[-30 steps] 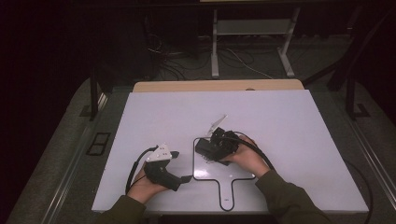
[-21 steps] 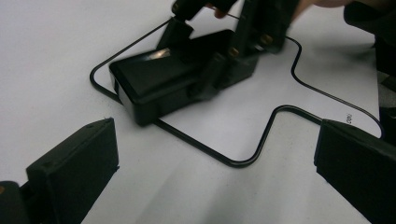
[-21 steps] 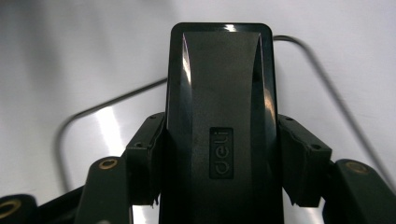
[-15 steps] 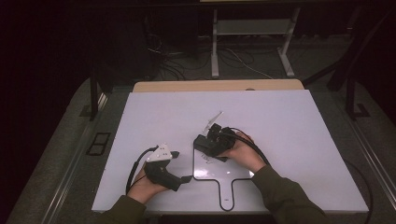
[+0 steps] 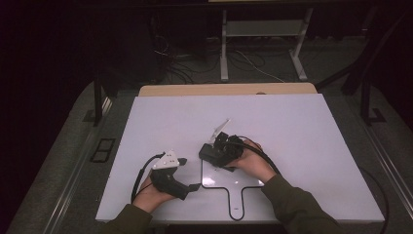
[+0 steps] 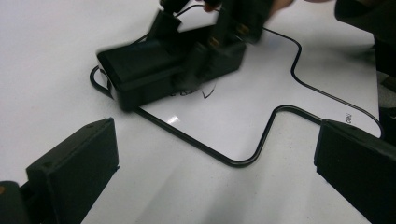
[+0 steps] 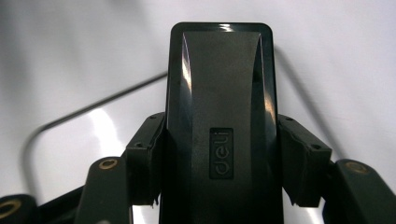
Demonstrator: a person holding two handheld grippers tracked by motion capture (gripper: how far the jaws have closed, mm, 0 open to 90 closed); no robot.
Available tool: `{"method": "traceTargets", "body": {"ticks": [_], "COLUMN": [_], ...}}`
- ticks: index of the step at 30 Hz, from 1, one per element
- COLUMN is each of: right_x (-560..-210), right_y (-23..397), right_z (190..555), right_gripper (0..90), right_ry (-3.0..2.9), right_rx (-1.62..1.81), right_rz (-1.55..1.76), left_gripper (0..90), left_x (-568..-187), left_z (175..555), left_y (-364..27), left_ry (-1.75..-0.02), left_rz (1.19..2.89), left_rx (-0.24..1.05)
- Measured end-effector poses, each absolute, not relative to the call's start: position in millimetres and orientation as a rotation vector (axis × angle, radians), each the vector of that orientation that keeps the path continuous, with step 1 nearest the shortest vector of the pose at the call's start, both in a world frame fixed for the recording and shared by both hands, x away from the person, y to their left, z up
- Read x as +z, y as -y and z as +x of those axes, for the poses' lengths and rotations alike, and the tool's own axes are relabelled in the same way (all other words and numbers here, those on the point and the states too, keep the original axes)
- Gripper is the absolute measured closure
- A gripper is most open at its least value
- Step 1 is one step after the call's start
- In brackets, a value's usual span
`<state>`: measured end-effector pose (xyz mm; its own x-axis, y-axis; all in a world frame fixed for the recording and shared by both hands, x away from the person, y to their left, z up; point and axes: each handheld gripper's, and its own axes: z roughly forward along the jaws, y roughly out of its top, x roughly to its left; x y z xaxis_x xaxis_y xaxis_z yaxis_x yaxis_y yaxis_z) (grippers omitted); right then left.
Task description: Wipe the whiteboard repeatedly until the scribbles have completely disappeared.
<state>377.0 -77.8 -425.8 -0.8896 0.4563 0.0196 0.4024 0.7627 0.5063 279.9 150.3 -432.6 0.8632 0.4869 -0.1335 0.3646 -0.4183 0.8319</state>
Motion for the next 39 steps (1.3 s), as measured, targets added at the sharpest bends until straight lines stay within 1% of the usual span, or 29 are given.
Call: {"method": "traceTargets", "body": {"ticks": [3, 5, 12, 14, 19, 21, 23, 28, 30, 36, 39], "right_x": [-426, -425, -425, -425, -426, -425, -425, -425, -424, -426, -425], "right_y": [82, 80, 65, 67, 83, 84, 81, 62, 59, 68, 68], "right_z": [385, 381, 352, 358, 388, 391, 385, 358, 354, 382, 383], "right_gripper": [38.6, 38.6, 38.7, 38.7, 38.7, 38.7, 38.7, 38.7, 38.7, 38.7, 38.7], "right_ry": [-2.84, -2.843, -2.897, -2.899, -2.831, -2.829, -2.835, -2.894, -2.896, -2.847, -2.838], "right_rx": [0.768, 0.756, 0.782, 0.794, 0.763, 0.761, 0.744, 0.769, 0.769, 0.769, 0.759], "right_rz": [0.72, 0.708, 0.557, 0.583, 0.751, 0.774, 0.727, 0.579, 0.553, 0.682, 0.685], "left_gripper": [0.0, 0.0, 0.0, 0.0, 0.0, 0.0, 0.0, 0.0, 0.0, 0.0, 0.0], "left_x": [-433, -433, -433, -432, -433, -433, -433, -433, -433, -433, -433], "left_z": [280, 280, 279, 279, 280, 280, 280, 279, 279, 280, 280], "left_y": [-150, -150, -149, -149, -150, -150, -150, -149, -149, -150, -150], "left_ry": [-0.618, -0.619, -0.621, -0.622, -0.62, -0.62, -0.615, -0.619, -0.618, -0.616, -0.614], "left_rz": [2.052, 2.052, 2.048, 2.046, 2.053, 2.051, 2.052, 2.05, 2.05, 2.053, 2.055], "left_rx": [0.157, 0.157, 0.158, 0.158, 0.156, 0.155, 0.155, 0.157, 0.157, 0.158, 0.157]}}
